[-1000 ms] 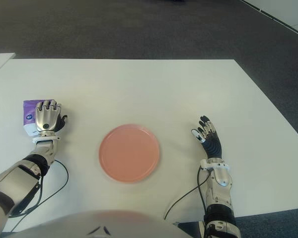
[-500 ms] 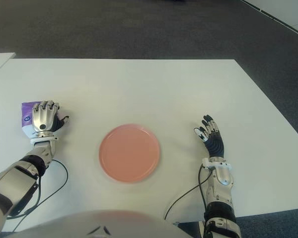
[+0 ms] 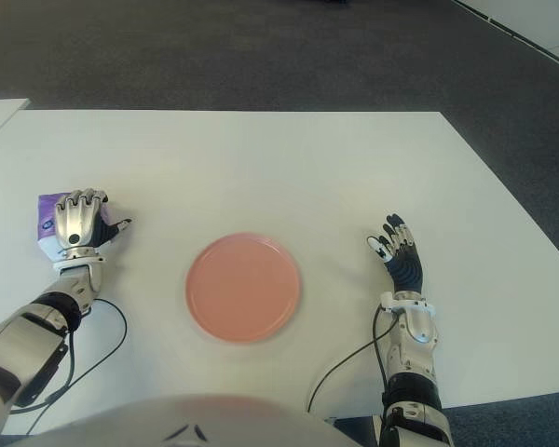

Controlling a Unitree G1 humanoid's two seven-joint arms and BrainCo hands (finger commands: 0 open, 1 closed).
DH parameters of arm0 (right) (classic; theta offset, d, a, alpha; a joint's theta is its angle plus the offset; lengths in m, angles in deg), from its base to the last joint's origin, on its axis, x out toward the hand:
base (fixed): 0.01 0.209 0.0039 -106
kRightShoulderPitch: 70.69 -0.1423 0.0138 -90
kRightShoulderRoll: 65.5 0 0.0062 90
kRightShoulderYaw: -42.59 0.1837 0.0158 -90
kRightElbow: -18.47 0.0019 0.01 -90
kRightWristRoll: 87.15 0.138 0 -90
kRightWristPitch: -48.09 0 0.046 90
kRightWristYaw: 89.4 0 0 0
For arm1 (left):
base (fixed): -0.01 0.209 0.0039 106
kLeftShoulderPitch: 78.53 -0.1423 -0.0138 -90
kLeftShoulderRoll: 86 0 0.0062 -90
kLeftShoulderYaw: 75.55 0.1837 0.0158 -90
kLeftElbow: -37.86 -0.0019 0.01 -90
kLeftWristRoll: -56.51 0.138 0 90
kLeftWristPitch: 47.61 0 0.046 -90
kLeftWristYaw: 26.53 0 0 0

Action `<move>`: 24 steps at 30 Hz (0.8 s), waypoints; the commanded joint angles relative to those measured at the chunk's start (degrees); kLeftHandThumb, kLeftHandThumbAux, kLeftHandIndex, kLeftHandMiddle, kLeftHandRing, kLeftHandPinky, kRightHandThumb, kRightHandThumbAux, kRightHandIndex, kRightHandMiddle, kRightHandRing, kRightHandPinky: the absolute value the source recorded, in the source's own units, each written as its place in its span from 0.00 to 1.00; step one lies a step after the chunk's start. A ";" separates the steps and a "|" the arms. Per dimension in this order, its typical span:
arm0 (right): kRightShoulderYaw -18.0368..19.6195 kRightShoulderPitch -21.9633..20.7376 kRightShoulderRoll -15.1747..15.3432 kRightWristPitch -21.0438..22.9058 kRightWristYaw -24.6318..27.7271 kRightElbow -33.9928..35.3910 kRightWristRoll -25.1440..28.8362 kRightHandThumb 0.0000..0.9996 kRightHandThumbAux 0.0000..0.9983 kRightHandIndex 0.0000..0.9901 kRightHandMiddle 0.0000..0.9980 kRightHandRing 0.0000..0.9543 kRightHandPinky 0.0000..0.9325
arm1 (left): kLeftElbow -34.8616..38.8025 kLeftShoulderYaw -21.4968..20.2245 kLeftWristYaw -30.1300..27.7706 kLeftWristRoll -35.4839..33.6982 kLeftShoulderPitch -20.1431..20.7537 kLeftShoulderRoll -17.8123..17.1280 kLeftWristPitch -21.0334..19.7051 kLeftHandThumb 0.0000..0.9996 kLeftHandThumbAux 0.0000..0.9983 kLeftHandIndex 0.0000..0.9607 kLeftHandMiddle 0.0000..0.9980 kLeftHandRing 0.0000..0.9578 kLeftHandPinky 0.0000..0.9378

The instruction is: Put the tissue paper into the plate.

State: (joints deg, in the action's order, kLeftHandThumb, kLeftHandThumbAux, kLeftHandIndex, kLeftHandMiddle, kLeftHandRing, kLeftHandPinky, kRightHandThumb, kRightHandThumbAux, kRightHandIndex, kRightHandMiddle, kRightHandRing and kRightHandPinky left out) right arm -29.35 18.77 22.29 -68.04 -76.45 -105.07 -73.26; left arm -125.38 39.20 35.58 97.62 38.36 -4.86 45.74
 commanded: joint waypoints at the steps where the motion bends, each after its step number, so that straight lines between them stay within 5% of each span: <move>1: -1.07 4.04 -3.67 6.11 -1.39 -5.68 -0.38 0.17 0.64 0.01 0.09 0.02 0.00 | -1.49 0.21 -0.89 -0.95 -4.49 2.57 0.88 1.00 0.66 0.46 0.52 0.58 0.42; 14: -1.31 2.61 -4.10 4.30 -4.09 -6.25 -1.69 0.18 0.61 0.02 0.11 0.05 0.00 | 8.77 2.04 3.42 0.83 -4.17 6.36 1.96 1.00 0.66 0.46 0.52 0.54 0.43; 24: -1.55 0.84 -4.73 5.25 -6.86 -7.86 -1.78 0.29 0.63 0.03 0.12 0.07 0.01 | 29.71 5.30 1.34 5.89 -8.07 6.77 0.02 1.00 0.66 0.43 0.51 0.51 0.46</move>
State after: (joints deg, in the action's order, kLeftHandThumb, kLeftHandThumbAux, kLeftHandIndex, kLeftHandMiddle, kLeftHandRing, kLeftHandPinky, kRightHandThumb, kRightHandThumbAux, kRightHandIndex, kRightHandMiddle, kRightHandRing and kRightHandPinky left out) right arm -29.53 16.10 21.47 -68.40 -82.68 -107.32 -74.38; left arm -101.79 42.78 38.95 101.98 33.55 -0.33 46.50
